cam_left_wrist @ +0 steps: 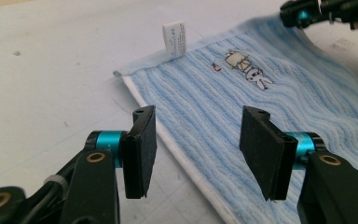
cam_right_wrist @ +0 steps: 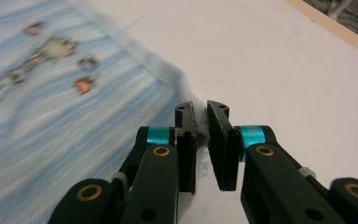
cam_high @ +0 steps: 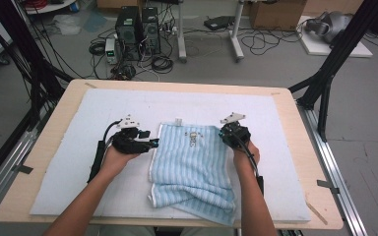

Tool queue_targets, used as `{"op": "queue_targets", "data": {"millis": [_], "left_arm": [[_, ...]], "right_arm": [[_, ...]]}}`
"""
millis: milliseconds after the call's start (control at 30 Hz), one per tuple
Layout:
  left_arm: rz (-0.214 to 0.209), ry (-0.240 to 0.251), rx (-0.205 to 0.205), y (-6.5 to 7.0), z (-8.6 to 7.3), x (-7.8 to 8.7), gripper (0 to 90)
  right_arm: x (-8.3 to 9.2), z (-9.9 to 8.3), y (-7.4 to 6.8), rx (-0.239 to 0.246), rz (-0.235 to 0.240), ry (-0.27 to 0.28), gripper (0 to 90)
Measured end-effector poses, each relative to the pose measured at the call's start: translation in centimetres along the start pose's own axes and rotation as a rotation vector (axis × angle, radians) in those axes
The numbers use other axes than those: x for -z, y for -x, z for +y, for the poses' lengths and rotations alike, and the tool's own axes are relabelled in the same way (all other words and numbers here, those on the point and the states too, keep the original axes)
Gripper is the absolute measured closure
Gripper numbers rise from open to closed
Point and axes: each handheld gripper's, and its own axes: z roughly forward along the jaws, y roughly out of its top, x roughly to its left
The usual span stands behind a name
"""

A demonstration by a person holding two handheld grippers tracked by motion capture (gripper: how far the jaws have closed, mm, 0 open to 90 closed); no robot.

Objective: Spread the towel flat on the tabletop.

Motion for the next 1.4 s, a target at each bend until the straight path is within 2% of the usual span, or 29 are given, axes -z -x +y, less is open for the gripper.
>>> {"op": "queue_targets", "data": {"millis": [100,167,233,300,400,500,600,633,667,700,733,767,800,867,933,1067,1233,1267,1333,1367,1400], "left_arm": [[0.02,-0.011,0.013,-0.3,0.4,-0.6,45.2],[0.033,-0.014,0.014,-0.5,0.8,-1.1,45.0],[0.043,-0.031,0.009,-0.8,1.1,-1.7,44.8],[0.062,-0.048,0.005,-1.1,1.2,-2.5,44.8],[0.098,-0.107,0.013,-1.6,1.1,-3.9,42.3],[0.123,-0.124,0.011,-1.4,0.9,-5.1,40.4],[0.14,-0.151,-0.037,-0.9,0.6,-5.9,41.4],[0.151,-0.161,-0.066,-0.7,0.4,-6.2,44.8],[0.156,-0.156,-0.072,-0.5,0.4,-6.2,46.2],[0.149,-0.153,-0.07,-0.3,0.5,-6.2,53.7],[0.146,-0.157,-0.091,-0.1,0.5,-6.2,63.7],[0.127,-0.157,-0.11,0.1,0.5,-6.2,77.8],[0.134,-0.162,-0.112,0.3,0.5,-6.3,84.1],[0.136,-0.16,-0.076,0.2,0.5,-6.3,86.6],[0.137,-0.157,-0.024,-0.3,0.6,-6.2,87.3],[0.159,-0.147,0.013,-1.3,0.6,-5.9,87.5],[0.18,-0.133,0.026,-2.0,0.5,-5.8,87.6],[0.187,-0.131,0.032,-2.1,0.5,-5.7,87.7],[0.21,-0.124,0.043,-2.6,0.6,-5.7,87.9],[0.211,-0.116,0.06,-3.0,0.6,-5.7,88.0],[0.216,-0.105,0.076,-3.4,0.6,-5.6,88.1]], "right_arm": [[-0.7,0.3,1.1,-0.039,-0.043,-0.017,81.2],[-1.0,0.1,1.6,-0.085,-0.06,-0.02,73.6],[-0.8,-0.1,1.7,-0.133,-0.051,-0.003,65.0],[-0.3,-0.3,1.6,-0.148,-0.05,0.026,58.4],[0.9,-0.8,1.6,-0.169,-0.027,0.071,53.4],[1.9,-1.6,1.6,-0.197,0.022,0.085,48.7],[2.5,-2.1,1.6,-0.213,0.083,0.052,44.3],[2.6,-2.2,1.4,-0.212,0.105,0.04,44.3],[2.7,-2.1,1.2,-0.202,0.115,0.031,44.4],[2.7,-2.0,0.9,-0.183,0.124,0.021,44.6],[2.7,-2.0,0.5,-0.168,0.132,0.014,44.7],[2.5,-2.0,0.2,-0.152,0.137,0.006,45.2],[2.2,-2.1,-0.1,-0.145,0.147,-0.012,46.1],[1.4,-2.4,-0.6,-0.137,0.163,-0.037,50.8],[0.8,-2.6,-0.8,-0.151,0.179,-0.053,52.1],[0.4,-2.4,-1.1,-0.167,0.181,-0.038,55.3],[-0.4,-1.6,-1.0,-0.191,0.178,-0.045,75.0],[-0.6,-1.3,-1.1,-0.185,0.177,-0.051,78.7],[-1.2,-0.4,-1.4,-0.135,0.162,-0.058,84.8],[-1.6,-0.1,-1.4,-0.114,0.149,-0.058,85.4],[-2.0,0.3,-1.4,-0.118,0.145,-0.059,85.6]]}}
